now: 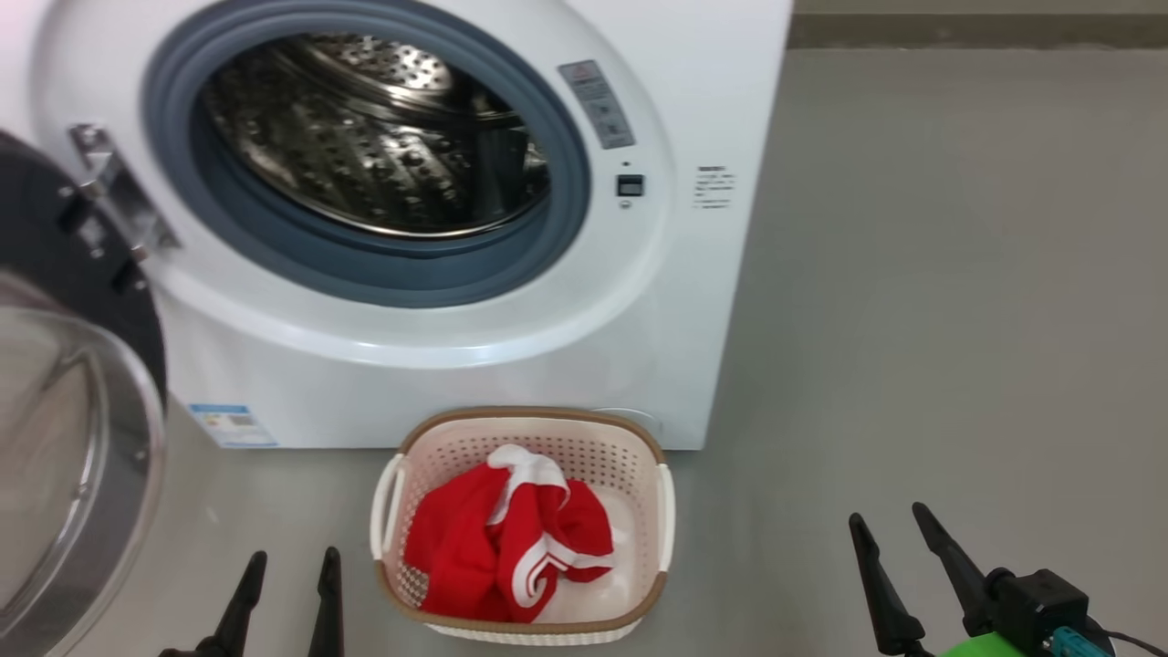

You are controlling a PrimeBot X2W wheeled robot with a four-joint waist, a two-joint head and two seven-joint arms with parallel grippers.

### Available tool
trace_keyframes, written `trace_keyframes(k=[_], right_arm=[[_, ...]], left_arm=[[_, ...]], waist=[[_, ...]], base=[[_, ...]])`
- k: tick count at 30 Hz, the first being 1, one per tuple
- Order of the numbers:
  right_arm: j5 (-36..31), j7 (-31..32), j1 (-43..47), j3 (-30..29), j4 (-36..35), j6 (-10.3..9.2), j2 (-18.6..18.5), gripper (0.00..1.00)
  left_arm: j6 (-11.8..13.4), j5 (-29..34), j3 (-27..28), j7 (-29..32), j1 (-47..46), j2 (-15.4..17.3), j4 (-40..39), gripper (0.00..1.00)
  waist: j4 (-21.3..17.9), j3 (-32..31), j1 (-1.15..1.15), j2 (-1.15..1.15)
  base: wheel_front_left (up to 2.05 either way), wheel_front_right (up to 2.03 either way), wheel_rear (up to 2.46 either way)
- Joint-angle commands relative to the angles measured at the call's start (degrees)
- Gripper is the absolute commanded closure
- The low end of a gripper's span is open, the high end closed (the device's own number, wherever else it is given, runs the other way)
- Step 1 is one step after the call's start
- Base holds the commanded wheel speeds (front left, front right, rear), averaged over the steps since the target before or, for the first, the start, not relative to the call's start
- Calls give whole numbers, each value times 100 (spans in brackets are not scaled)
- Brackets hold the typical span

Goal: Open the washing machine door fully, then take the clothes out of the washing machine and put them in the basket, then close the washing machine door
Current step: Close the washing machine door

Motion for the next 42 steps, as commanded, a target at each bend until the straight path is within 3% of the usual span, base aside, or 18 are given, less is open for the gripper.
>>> trace_keyframes(k=[1, 12, 27, 42], right_arm=[[-9, -37, -165, 189, -104, 35, -95, 0], [52, -37, -239, 449, 14, 35, -215, 0], [152, -37, -133, 627, 125, 35, -223, 0], [322, -37, -687, 1250, 397, 35, -444, 0]], left_arm=[[79, -47, 142, -71, -108, 47, -94, 0], [372, -114, -97, -71, 11, 47, -12, 0], [543, -114, -225, -71, 185, 47, -39, 0], [925, -479, -186, -71, 414, 47, -462, 0]], waist=[[282, -50, 0, 0], [1232, -196, 0, 0], [2298, -439, 0, 0], [2478, -291, 0, 0]], base=[[0, 0, 0], [0, 0, 0], [0, 0, 0], [0, 0, 0]])
